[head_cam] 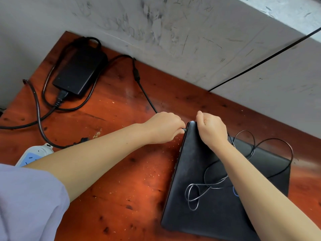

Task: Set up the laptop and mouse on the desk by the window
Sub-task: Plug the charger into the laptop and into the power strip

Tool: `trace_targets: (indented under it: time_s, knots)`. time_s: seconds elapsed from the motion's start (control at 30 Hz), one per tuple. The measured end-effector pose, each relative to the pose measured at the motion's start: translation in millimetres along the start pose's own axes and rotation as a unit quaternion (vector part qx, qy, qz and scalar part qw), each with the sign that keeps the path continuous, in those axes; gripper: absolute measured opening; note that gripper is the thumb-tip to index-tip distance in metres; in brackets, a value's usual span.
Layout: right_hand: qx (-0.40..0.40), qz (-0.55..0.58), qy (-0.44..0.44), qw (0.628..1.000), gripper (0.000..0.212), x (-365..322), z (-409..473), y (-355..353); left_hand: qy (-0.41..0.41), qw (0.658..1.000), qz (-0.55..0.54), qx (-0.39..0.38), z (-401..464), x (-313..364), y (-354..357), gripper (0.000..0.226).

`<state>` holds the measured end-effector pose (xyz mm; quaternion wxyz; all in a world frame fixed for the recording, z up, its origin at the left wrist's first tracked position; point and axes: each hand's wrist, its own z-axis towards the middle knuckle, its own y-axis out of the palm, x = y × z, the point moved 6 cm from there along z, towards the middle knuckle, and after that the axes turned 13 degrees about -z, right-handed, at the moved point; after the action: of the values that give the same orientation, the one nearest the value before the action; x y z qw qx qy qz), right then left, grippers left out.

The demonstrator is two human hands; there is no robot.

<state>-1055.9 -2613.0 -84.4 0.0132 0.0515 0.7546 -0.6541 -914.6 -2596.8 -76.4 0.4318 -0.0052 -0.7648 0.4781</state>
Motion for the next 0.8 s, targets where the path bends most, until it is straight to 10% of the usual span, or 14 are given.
trace_targets:
  time_s: [0.8]
  knots:
    - [0.024,-0.064,-0.092,0.993,0.024,-5,-28,26,-0.090,0.991,0.073,0.065,3,-21,35,0.026]
